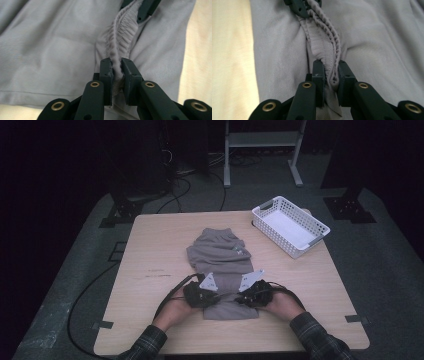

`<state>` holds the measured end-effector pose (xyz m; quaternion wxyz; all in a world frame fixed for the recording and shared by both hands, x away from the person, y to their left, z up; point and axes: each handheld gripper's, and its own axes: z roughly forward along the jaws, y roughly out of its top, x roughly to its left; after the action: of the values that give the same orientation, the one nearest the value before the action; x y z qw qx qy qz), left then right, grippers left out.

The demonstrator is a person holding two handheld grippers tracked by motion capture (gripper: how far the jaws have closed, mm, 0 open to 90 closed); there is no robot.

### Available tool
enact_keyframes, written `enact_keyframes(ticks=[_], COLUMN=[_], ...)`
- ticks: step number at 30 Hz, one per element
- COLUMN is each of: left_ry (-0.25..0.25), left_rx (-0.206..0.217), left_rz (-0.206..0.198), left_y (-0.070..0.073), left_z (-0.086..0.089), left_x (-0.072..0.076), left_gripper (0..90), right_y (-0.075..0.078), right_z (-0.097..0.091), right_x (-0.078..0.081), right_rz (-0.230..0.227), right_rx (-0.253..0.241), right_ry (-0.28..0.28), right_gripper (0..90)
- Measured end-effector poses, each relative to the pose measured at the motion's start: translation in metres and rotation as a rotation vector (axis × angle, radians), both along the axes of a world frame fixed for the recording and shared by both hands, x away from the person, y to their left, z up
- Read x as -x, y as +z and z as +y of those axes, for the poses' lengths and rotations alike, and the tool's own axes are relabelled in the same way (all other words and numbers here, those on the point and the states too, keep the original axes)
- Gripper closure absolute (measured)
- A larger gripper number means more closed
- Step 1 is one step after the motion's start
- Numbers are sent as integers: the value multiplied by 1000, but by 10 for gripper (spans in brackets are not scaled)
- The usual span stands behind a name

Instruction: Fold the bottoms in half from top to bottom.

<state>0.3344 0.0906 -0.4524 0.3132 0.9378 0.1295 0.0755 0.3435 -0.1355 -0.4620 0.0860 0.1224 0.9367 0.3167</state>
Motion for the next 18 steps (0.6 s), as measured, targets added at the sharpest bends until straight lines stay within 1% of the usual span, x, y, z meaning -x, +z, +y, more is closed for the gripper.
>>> enact_keyframes(ticks=[2, 3, 6, 7, 13, 15, 16, 17, 18], left_ry=[-23, -36, -70, -77, -139, -154, -162, -171, -171], left_rx=[-9, -15, -21, -17, -1, 9, 10, 11, 11], left_rz=[13, 12, 35, 43, 109, 129, 142, 145, 145], left_y=[1, 1, 2, 2, 1, 1, 1, 1, 1], left_z=[0, -1, -2, -2, -2, -2, -2, -2, -2], left_x=[9, 14, 29, 33, 67, 77, 81, 84, 84], left_gripper=[800, 800, 800, 800, 800, 800, 800, 800, 800], right_y=[1, 1, 1, 2, 1, 1, 1, 1, 1], right_z=[-1, -1, -2, -3, -8, -9, -9, -9, -9], right_x=[8, 13, 26, 31, 63, 73, 78, 82, 82], right_rz=[23, 34, 51, 55, 101, 124, 129, 139, 139], right_rx=[-1, -3, 6, 7, -7, -7, -7, -4, -4], right_ry=[14, 23, 49, 59, 125, 142, 151, 159, 159], right_gripper=[782, 782, 781, 781, 781, 781, 780, 780, 780])
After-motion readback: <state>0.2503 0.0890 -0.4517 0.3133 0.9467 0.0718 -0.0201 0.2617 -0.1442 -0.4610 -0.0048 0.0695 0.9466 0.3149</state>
